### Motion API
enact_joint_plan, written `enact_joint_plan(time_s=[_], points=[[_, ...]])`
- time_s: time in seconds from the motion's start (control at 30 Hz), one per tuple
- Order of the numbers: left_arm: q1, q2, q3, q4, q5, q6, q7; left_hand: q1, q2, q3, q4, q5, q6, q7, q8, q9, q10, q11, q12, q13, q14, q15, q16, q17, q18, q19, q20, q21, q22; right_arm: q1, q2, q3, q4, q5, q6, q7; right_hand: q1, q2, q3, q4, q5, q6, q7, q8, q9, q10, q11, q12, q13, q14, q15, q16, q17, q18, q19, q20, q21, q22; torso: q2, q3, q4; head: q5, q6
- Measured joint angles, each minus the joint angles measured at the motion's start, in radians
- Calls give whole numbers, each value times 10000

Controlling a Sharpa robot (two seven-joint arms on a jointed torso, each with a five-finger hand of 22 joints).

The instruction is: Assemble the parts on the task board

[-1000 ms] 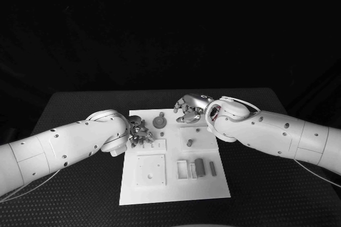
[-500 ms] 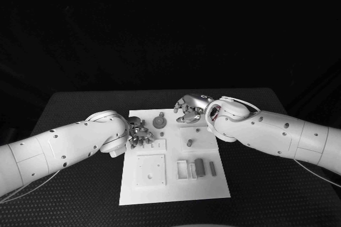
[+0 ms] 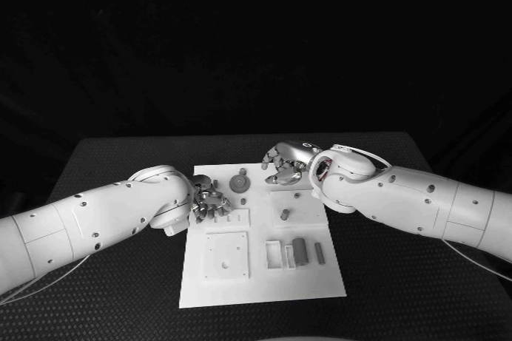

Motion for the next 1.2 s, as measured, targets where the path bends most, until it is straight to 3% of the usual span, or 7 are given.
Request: enact_joint_plan(time_s=[0.1,0.3,0.47,0.63,0.7,1.2], points=[[0,-10,1,-4,15,0,0,1,1,6,6,-7,14,-14,1,0,0,0,0,9,29,-24,0,11,0,15,14,0,15,0,0,-1,-5,0,0,0,0,0,0,0,0,-1,-3,0,0,0,0,0,0,0,0,0,0,-1,0,1,0,0,1,3,-4,0,0],[0,-42,3,-24,159,3,15,78,146,85,-73,332,11,-11,2,0,-37,37,36,32,40,-14,0,25,0,15,14,0,51,-3,-9,-2,-7,0,2,0,0,0,0,0,0,-25,-10,0,0,0,0,0,0,0,0,0,0,-1,0,2,0,0,2,-1,-1,-3,6],[-2,-61,6,-44,254,3,20,77,144,64,-137,333,10,-10,9,0,-37,37,39,32,40,-14,0,24,1,14,15,-15,63,-3,-12,-2,-7,0,2,0,0,0,0,0,0,-35,-1,0,-2,0,0,0,1,0,0,0,0,0,-1,3,0,0,1,-7,7,-5,7],[-4,-59,8,-66,313,2,19,-181,-113,15,56,-537,9,-9,39,0,-72,2,39,58,40,-13,0,37,0,14,16,-40,76,-3,-9,-2,-6,0,4,0,0,0,0,0,0,-43,-9,0,-9,0,0,0,1,0,0,0,0,-1,13,19,0,0,0,-8,8,1,12],[-3,-54,9,-67,313,2,8,-287,-219,-40,135,-720,10,-9,47,0,-72,1,39,61,40,-13,0,43,1,14,16,-40,83,-4,-7,-2,-6,0,7,0,0,0,0,0,0,-40,-6,0,-8,0,0,0,1,0,0,0,0,0,13,20,0,0,0,-8,8,9,13],[10,-14,26,-41,-41,184,-100,-400,-333,-32,292,-752,9,-9,152,0,-71,1,78,91,28,-23,1,75,1,13,18,-39,86,-5,-7,-3,-3,0,23,0,0,0,0,0,0,-1,5,0,-8,0,0,0,-7,0,0,0,0,0,-1,36,0,0,1,6,0,17,-4]])
